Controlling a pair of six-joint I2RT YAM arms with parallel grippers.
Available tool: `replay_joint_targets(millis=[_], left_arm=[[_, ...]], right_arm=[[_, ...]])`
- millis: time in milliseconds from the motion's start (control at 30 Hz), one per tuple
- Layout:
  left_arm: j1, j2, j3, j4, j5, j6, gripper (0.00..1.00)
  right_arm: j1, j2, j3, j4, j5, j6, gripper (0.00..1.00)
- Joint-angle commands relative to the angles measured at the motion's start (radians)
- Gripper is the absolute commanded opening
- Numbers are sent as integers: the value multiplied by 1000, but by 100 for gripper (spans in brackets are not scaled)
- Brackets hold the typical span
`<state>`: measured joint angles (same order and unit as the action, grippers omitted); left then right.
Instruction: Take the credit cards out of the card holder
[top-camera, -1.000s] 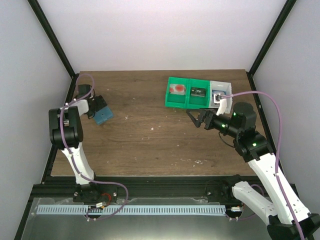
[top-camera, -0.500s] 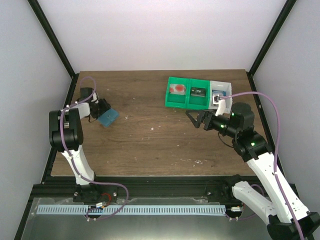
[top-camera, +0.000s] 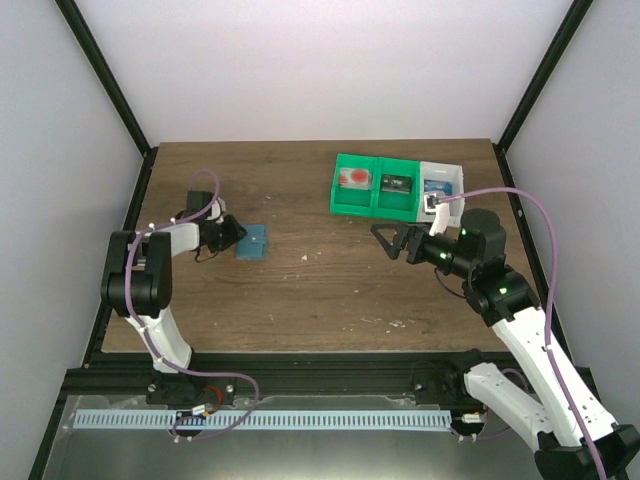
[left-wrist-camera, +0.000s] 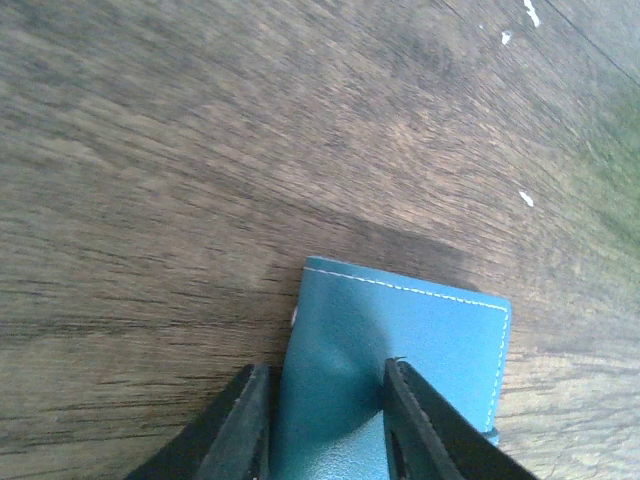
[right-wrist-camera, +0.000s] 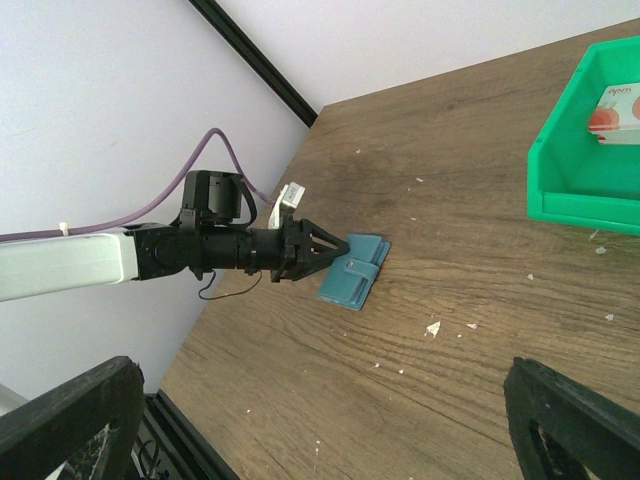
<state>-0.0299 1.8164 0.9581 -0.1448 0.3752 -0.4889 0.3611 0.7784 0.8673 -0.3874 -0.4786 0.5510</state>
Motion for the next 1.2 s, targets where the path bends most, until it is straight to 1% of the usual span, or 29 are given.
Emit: replay_joint_targets(millis=[0, 167, 300, 433, 600, 700, 767, 867, 967, 1000, 1167], left_arm=[[-10, 31, -28, -12, -8, 4, 29], [-35, 45, -28, -7, 11, 9, 21], [-55, 37, -50, 3, 40, 5, 12], [-67, 8, -105, 51, 105, -11, 0], [-114, -37, -147, 72, 124, -29, 0], [-160, -75, -187, 94, 139, -67, 0], [-205, -110, -226, 130, 156, -99, 0], [-287, -165, -301, 183, 161, -168, 0], [-351, -214, -368, 251, 154, -251, 0], [-374, -231, -392, 278, 147, -283, 0], [-461, -278, -485, 402, 132, -425, 0]], right_arm=[[-8, -23, 0, 12, -5, -8, 100], [-8, -24, -8, 18, -8, -8, 100], [-8, -17, -12, -1, 9, -12, 100], [-8, -10, -26, -31, 37, -27, 100], [-8, -7, -36, -54, -1, -23, 100], [-8, -2, -54, -67, -3, -10, 99], [-7, 10, -79, -68, -12, 6, 95], [-5, 48, -114, -61, -41, 26, 85], [4, 78, -152, -38, -49, 54, 77], [13, 86, -165, -22, -48, 68, 76], [104, 167, -212, 57, -26, 120, 62]])
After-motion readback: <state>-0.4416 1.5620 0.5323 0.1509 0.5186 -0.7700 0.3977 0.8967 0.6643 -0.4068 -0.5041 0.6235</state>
